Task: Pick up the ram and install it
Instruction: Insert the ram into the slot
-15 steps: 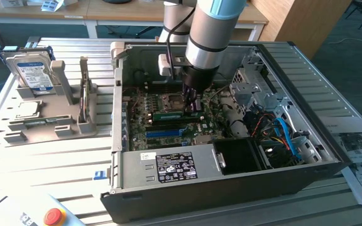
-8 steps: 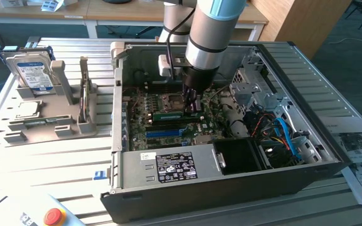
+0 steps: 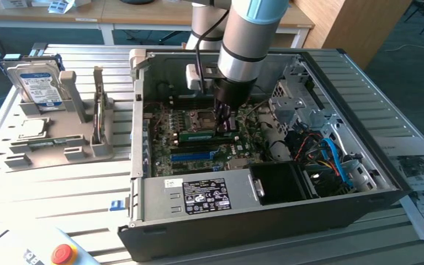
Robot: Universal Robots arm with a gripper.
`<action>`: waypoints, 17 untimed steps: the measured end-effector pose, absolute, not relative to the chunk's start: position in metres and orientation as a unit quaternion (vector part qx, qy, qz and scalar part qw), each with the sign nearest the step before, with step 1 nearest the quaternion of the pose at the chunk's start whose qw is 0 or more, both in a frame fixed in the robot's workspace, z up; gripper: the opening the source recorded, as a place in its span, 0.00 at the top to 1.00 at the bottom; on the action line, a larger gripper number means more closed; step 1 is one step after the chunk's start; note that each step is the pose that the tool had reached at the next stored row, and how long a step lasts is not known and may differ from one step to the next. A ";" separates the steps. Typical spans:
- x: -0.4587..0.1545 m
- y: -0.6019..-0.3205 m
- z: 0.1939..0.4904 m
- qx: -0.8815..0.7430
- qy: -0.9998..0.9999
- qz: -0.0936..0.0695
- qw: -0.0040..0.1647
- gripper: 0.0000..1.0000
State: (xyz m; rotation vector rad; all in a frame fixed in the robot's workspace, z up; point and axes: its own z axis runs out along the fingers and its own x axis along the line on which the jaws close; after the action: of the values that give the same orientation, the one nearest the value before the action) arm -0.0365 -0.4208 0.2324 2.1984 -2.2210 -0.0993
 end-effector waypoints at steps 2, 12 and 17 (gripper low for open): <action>-0.036 -0.421 0.232 0.703 -0.710 -0.032 0.007 0.88; -0.037 -0.420 0.231 0.703 -0.710 -0.032 0.008 0.88; -0.037 -0.420 0.231 0.703 -0.710 -0.032 0.007 0.88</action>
State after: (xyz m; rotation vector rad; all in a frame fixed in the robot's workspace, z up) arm -0.0367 -0.4199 0.2310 2.1983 -2.2210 -0.0997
